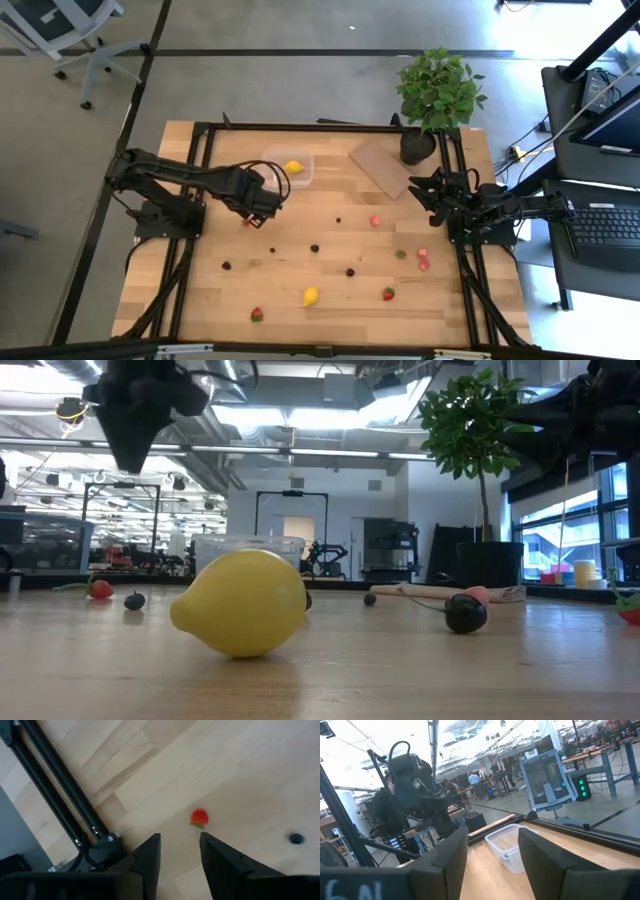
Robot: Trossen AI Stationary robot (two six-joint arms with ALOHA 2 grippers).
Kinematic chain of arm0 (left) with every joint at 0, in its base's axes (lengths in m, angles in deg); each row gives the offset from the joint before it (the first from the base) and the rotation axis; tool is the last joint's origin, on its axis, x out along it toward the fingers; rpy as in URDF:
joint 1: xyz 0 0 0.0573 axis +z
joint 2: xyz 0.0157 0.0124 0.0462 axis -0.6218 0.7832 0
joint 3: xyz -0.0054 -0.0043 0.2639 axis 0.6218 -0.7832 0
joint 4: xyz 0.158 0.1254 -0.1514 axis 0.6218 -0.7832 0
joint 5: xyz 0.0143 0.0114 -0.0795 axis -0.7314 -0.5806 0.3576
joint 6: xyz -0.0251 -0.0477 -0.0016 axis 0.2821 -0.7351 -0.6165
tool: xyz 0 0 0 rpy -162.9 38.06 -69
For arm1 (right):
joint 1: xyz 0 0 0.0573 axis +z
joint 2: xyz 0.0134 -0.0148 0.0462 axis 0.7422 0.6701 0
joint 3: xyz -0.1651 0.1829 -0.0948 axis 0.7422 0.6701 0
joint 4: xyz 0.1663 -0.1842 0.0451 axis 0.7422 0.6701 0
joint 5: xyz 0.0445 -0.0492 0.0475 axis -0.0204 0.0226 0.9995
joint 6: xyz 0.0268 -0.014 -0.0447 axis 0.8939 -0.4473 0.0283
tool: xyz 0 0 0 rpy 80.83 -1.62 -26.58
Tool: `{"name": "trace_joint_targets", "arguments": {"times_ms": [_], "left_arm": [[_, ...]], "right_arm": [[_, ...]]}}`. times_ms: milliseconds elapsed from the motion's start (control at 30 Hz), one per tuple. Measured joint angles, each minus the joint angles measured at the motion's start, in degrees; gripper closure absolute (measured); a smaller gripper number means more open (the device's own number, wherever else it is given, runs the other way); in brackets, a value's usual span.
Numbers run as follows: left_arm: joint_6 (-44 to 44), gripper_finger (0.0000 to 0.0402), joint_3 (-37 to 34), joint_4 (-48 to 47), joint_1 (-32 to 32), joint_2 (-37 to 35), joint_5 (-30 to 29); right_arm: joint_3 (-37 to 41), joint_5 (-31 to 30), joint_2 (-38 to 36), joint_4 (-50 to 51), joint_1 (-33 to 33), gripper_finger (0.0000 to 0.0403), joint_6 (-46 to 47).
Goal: Pick and placing Produce into tupperware
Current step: Put the red strawberry into the transparent bin
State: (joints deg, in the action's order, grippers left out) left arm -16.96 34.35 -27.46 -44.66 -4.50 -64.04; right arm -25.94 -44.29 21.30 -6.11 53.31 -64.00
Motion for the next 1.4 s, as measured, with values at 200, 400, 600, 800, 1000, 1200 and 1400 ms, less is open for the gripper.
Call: {"name": "trace_joint_targets", "arguments": {"times_ms": [200,400,600,800,1000,1200,1400], "left_arm": [[-0.88,0.0204,-5.14,0.92,0.04,0.0,3.48],[-0.17,0.0159,-11.8,9.33,0.04,0.0,2.94],[-2.68,0.0163,-17.47,17.92,0.81,0.02,3.34],[-2.44,0.0177,-21.3,22.08,2.11,0.02,5.08],[-1.29,0.0189,-24.16,27.14,3.05,0.02,5.78],[-1.08,0.0196,-25.83,30.86,3.32,0.02,6.94],[-1.09,0.0195,-27.32,33.2,3.32,0.02,6.96]], "right_arm": [[0.0,0.0,0.0,-0.17,-0.01,0.0224,0.34],[0.0,0.01,0.0,-0.17,-0.01,0.0224,0.44],[0.0,0.04,0.0,-0.21,0.0,0.0224,0.49],[0.0,0.04,0.0,-0.23,0.0,0.0224,0.49],[0.0,0.04,0.0,-0.23,-0.01,0.0224,0.49],[0.0,0.02,0.0,-0.21,-0.02,0.0224,0.49],[0.0,0.02,0.0,-0.22,-0.02,0.0224,0.43]]}}
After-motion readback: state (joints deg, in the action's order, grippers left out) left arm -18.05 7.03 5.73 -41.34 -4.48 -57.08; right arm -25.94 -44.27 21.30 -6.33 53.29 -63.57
